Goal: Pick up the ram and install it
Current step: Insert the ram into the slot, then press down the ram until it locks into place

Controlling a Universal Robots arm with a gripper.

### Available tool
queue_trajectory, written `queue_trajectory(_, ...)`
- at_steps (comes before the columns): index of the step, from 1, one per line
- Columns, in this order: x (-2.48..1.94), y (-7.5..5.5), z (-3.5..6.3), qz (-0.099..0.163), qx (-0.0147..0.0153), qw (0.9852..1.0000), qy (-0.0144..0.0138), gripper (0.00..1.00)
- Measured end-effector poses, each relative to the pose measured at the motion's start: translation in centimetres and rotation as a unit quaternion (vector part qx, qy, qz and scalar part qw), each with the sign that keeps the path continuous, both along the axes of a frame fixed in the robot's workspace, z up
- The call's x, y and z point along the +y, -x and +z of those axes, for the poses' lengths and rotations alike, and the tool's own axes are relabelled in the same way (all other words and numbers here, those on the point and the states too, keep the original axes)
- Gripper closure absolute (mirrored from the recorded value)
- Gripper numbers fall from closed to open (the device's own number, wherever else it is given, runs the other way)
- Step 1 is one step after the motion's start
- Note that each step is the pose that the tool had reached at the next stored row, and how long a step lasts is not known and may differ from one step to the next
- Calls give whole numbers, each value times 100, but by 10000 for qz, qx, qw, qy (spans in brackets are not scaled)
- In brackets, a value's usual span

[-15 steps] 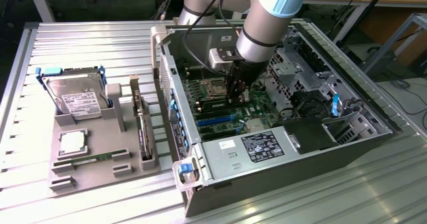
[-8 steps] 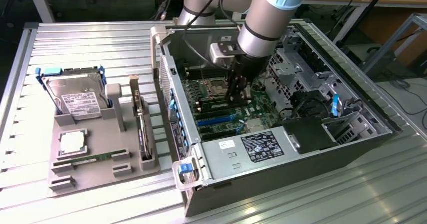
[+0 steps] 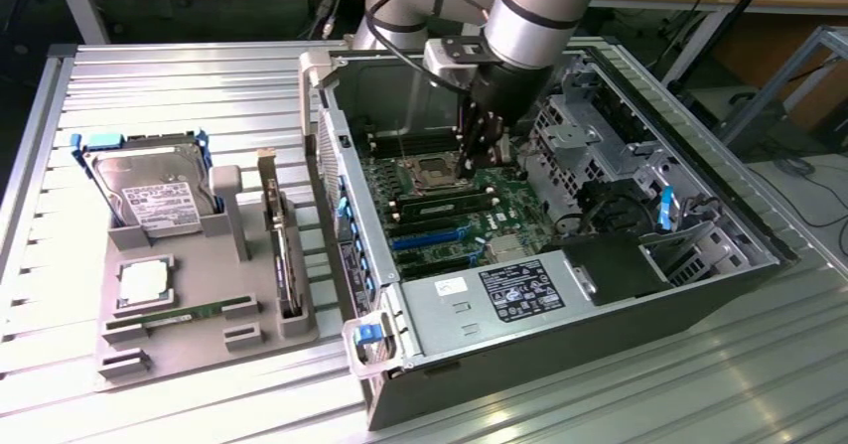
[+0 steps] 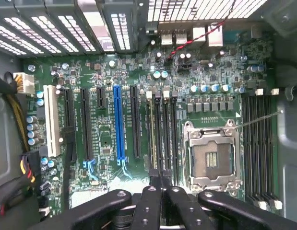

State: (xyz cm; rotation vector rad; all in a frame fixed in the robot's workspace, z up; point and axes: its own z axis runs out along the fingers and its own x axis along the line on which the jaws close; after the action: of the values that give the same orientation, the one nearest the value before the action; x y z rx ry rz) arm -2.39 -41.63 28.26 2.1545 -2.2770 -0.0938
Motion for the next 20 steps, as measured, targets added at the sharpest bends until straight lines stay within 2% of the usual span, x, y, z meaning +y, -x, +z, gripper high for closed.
queue_trajectory(11,0,-6,1,-13,1,10000,17,90)
queue_trajectory(17,-4,-203,-14,118,0,9999,16,90)
queue_trajectory(20,-29,-349,-147,200,0,9998,23,90)
